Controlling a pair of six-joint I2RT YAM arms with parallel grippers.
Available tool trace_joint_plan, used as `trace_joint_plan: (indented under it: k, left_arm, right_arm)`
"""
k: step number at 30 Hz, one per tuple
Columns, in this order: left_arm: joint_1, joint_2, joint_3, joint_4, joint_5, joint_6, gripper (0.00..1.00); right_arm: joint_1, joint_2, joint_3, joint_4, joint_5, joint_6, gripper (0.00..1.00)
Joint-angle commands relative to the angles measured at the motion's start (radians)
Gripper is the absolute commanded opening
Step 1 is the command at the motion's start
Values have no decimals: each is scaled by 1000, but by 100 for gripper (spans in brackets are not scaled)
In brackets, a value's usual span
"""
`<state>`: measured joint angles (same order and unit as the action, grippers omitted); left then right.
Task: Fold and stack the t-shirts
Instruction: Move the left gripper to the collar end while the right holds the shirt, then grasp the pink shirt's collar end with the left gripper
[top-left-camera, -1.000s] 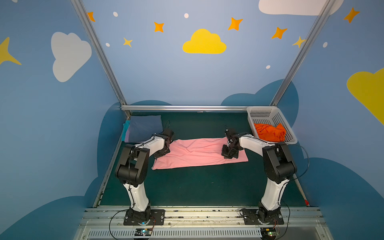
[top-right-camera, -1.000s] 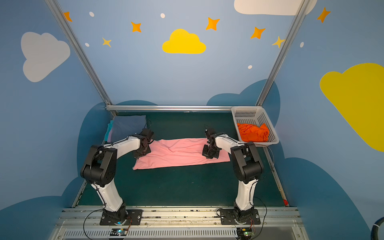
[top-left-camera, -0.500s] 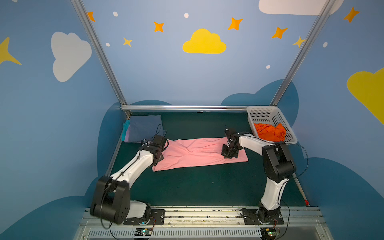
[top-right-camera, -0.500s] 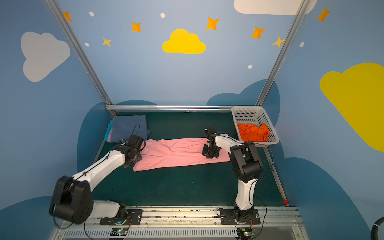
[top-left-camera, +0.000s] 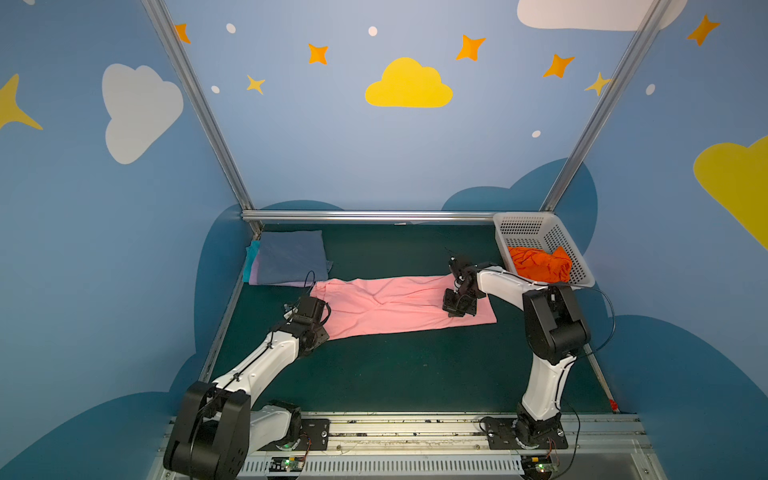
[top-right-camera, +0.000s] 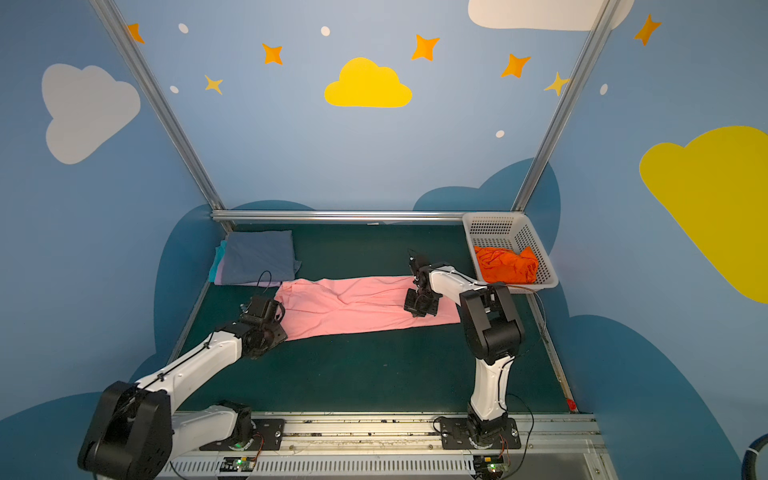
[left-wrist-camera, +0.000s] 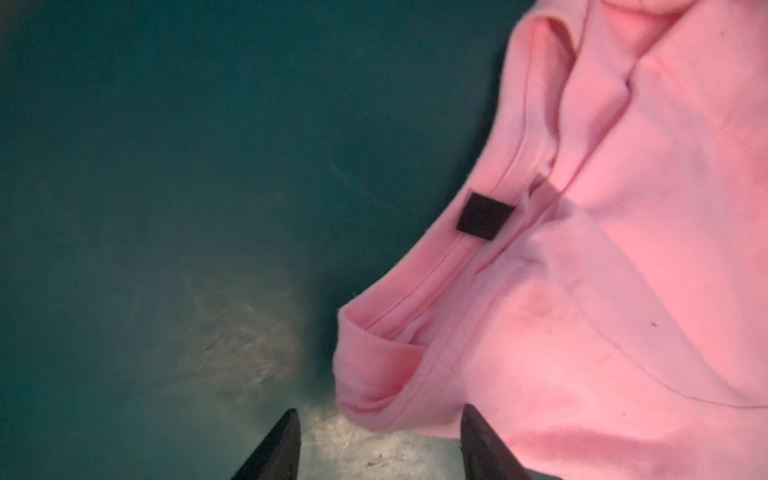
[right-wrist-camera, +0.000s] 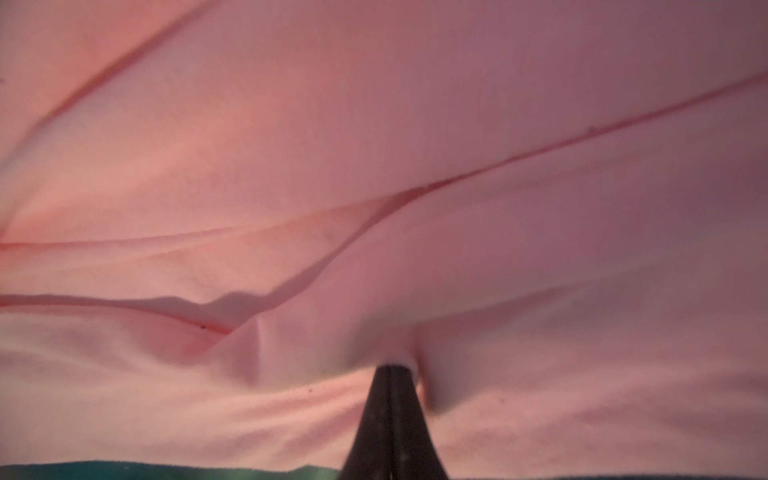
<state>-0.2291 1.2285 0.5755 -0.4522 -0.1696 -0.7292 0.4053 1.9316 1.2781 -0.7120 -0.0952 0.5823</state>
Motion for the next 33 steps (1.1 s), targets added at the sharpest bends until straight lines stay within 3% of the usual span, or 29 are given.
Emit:
trace_joint_plan:
  k: [1, 5, 7, 13, 18, 22, 26, 29, 33]
  left_arm:
    - [8, 81, 34, 54, 27, 12, 36]
    - [29, 188, 81, 50, 22, 23, 9]
    - [52, 219, 121, 3, 3, 22, 4]
    - [111, 180, 207, -140, -109, 26, 5]
    - [174, 204, 201, -167, -211, 13, 12]
    - [219, 287, 259, -170, -171, 28, 32]
    - [229, 336, 321, -216, -141, 26, 35]
    - [185, 292, 340, -255, -124, 17, 33]
    - [26, 186, 389, -338, -183, -24, 34]
  right_arm:
    - [-18, 57, -23, -75, 66, 2, 0]
    - [-17, 56, -24, -84, 77, 2, 0]
    - [-19, 53, -23, -88, 83, 2, 0]
    - [-23, 54, -18, -89, 88, 5, 0]
    - [-23, 67, -16, -88, 86, 1, 0]
    - [-29, 65, -19, -88, 92, -4, 0]
    - [-31, 55, -23, -88, 78, -4, 0]
    - [-30, 27, -26, -90, 60, -4, 0]
    - [-31, -33, -15, -111, 50, -11, 0]
